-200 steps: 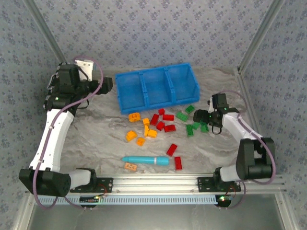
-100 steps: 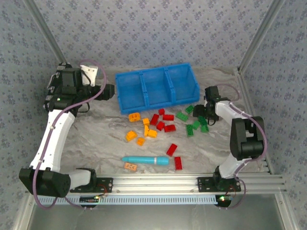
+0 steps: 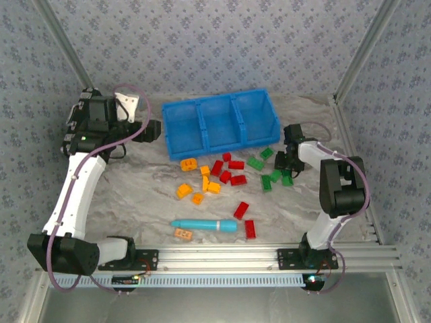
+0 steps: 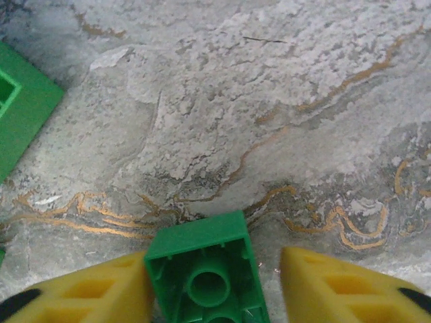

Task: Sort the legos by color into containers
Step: Pick up the lego from the middle-right of the table, then place the lego in the container.

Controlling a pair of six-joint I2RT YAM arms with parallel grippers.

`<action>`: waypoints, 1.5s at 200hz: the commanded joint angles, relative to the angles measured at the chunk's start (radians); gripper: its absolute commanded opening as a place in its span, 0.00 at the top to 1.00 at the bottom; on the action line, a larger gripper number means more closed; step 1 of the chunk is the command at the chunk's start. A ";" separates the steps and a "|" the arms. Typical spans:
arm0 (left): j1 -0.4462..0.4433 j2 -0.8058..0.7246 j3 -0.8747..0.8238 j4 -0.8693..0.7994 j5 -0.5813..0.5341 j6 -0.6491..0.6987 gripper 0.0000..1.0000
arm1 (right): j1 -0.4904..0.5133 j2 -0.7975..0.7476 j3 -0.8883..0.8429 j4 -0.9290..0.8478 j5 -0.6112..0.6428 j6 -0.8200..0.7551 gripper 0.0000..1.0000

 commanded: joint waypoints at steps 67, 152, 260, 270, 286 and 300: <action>-0.013 -0.015 0.037 -0.014 -0.011 0.010 0.00 | -0.017 -0.048 0.031 -0.062 0.016 -0.024 0.67; -0.014 -0.123 -0.050 0.054 -0.046 0.044 0.00 | -0.013 -0.099 0.383 -0.112 -0.081 -0.073 0.69; -0.017 -0.281 -0.157 0.056 0.035 0.037 0.00 | 0.116 0.368 0.968 -0.198 -0.093 -0.151 0.69; -0.018 -0.305 -0.170 0.060 0.013 0.022 0.00 | 0.127 0.414 1.001 -0.207 -0.086 -0.147 0.69; -0.018 -0.351 -0.194 0.074 0.033 0.030 0.00 | 0.143 0.483 1.053 -0.226 -0.074 -0.138 0.69; -0.017 -0.390 -0.219 0.092 0.069 0.059 0.00 | 0.157 0.535 1.088 -0.239 -0.058 -0.134 0.69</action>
